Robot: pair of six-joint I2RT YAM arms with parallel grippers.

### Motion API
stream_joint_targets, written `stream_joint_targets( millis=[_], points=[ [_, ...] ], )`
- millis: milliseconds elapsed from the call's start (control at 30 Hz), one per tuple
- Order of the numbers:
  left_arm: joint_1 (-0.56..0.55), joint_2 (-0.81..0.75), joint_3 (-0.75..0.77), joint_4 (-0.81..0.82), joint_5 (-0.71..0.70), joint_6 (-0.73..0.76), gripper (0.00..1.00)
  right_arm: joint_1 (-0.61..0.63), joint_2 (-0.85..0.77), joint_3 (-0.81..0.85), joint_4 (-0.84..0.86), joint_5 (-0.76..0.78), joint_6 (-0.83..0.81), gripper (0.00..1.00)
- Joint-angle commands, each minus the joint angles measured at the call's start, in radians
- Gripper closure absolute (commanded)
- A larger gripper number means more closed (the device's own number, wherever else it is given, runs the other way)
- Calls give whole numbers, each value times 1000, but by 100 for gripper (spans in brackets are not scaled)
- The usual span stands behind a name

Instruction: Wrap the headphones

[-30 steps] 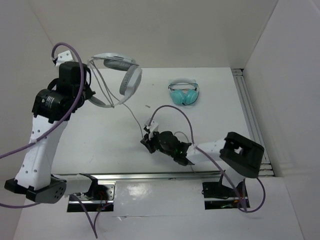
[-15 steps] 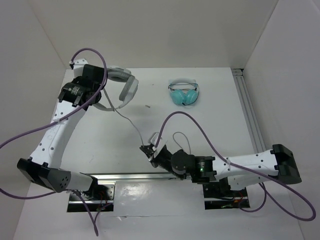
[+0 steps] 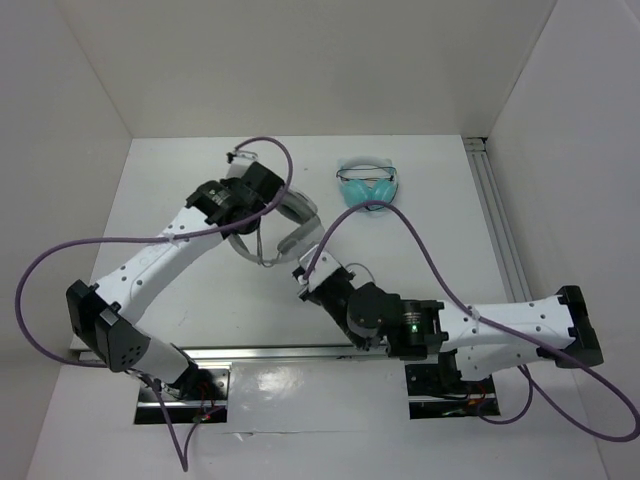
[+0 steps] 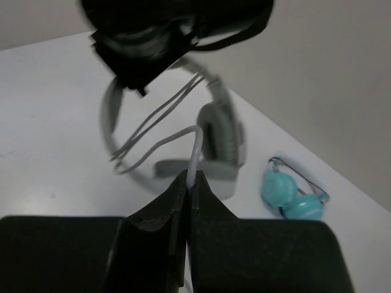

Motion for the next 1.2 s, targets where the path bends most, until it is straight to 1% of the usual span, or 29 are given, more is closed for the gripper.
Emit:
stream_joint_targets(
  millis=[0, 33, 67, 133, 200, 233, 300, 333, 367, 433, 467, 533, 567, 600, 700, 833, 900, 933, 967, 1067, 1100, 1167],
  points=[
    [-86, -15, -30, 6, 28, 17, 100, -82, -20, 69, 32, 101, -119, 100],
    [-103, -27, -52, 6, 37, 17, 100, -133, -35, 70, 32, 80, -119, 100],
    [-117, -36, -63, 6, 37, 26, 100, -158, -35, 100, 14, 64, -119, 100],
    [-158, -55, -93, 24, 51, 40, 100, -226, -35, 111, -8, 23, -107, 100],
    [-206, -92, -115, 25, 37, 56, 100, -267, -21, 138, -8, 7, -107, 100],
    [-217, -104, -136, 25, 37, 66, 100, -324, 0, 139, -20, -17, -116, 100],
    [-217, -134, -156, 12, 22, 66, 100, -399, 10, 158, -40, -69, -92, 100],
    [-217, -147, -156, 12, 34, 66, 100, -442, 25, 158, -54, -109, -41, 100],
    [-229, -162, -173, 12, 48, 66, 100, -538, 36, 158, -67, -199, -15, 98],
    [-241, -200, -188, 12, 89, 66, 100, -626, 49, 172, -68, -272, 54, 95],
    [-255, -210, -198, 12, 98, 77, 100, -702, 65, 172, -77, -349, 72, 95],
    [-287, -219, -210, 12, 131, 89, 100, -758, 79, 198, -88, -417, 105, 94],
    [-300, -236, -210, 12, 141, 98, 100, -804, 89, 198, -88, -475, 116, 94],
    [-312, -251, -219, 12, 155, 99, 100, -819, 89, 215, -88, -499, 116, 93],
    [-363, -260, -231, 3, 180, 99, 100, -878, 117, 261, -111, -589, 139, 93],
    [-384, -235, -240, 3, 191, 99, 100, -896, 126, 284, -120, -602, 139, 93],
    [-393, -216, -231, 3, 200, 99, 100, -908, 117, 284, -102, -660, 149, 86],
    [-406, -207, -231, -8, 200, 89, 100, -909, 117, 272, -101, -675, 149, 83],
    [-424, -195, -222, -8, 200, 89, 100, -921, 117, 272, -91, -695, 149, 83],
    [-456, -182, -192, -8, 220, 89, 100, -956, 117, 263, -100, -810, 158, 83],
    [-456, -173, -170, -18, 220, 98, 100, -974, 108, 251, -69, -888, 159, 82],
    [-465, -173, -150, -18, 267, 115, 100, -994, 108, 215, -37, -942, 178, 80]
  ],
)
